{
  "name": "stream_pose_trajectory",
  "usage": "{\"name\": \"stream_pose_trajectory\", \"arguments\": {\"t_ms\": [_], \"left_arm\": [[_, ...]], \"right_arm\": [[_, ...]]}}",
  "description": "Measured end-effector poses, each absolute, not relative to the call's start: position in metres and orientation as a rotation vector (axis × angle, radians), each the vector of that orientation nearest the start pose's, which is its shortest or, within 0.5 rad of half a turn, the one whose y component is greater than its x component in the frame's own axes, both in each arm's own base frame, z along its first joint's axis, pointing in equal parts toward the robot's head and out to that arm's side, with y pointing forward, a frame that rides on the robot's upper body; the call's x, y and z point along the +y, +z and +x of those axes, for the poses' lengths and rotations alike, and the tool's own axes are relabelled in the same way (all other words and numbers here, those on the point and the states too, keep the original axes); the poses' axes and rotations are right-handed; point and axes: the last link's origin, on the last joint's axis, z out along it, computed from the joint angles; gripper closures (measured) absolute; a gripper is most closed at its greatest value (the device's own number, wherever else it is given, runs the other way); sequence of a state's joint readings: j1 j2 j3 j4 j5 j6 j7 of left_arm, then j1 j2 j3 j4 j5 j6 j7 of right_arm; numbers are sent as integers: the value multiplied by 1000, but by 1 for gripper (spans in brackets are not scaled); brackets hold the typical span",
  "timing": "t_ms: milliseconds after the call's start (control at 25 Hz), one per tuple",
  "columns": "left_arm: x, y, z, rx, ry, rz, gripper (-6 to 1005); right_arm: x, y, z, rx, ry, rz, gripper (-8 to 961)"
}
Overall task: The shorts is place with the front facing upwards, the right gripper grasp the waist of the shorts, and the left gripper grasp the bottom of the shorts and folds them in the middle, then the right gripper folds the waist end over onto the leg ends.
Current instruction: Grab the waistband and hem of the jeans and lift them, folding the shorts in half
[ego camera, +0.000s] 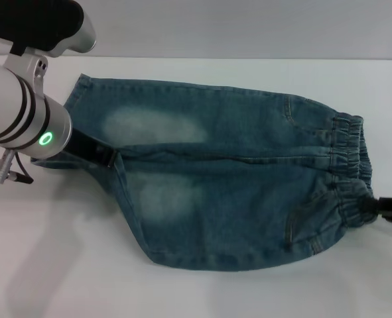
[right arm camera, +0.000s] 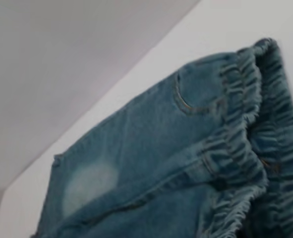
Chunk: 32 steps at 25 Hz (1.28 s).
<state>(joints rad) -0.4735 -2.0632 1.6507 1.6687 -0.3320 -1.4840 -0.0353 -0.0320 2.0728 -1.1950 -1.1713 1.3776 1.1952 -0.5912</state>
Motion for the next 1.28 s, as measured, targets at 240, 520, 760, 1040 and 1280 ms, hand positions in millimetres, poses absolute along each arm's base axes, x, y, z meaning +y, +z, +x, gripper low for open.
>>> {"name": "stream_pose_trajectory", "arguments": {"t_ms": [240,520,760,1040,1280], "left_arm": [[343,12,-156,-1114,330,-2140,784],[353,19,-155,-1082,256,-2120,781],[362,28,-165,-1102,180,-2067,779],[366,31,-175,-1132,137,-2028,776],[369,32,-177,-1140,94,-2012,773]], "right_arm": [[263,30,320,1877,789,-1865,945],[273,42,324,1822,951,-1815,940],[285,50,334,1770,1194,-1702,936],[293,51,339,1769,1460,-1546,931],[294,52,342,1789,1554,-1456,927]]}}
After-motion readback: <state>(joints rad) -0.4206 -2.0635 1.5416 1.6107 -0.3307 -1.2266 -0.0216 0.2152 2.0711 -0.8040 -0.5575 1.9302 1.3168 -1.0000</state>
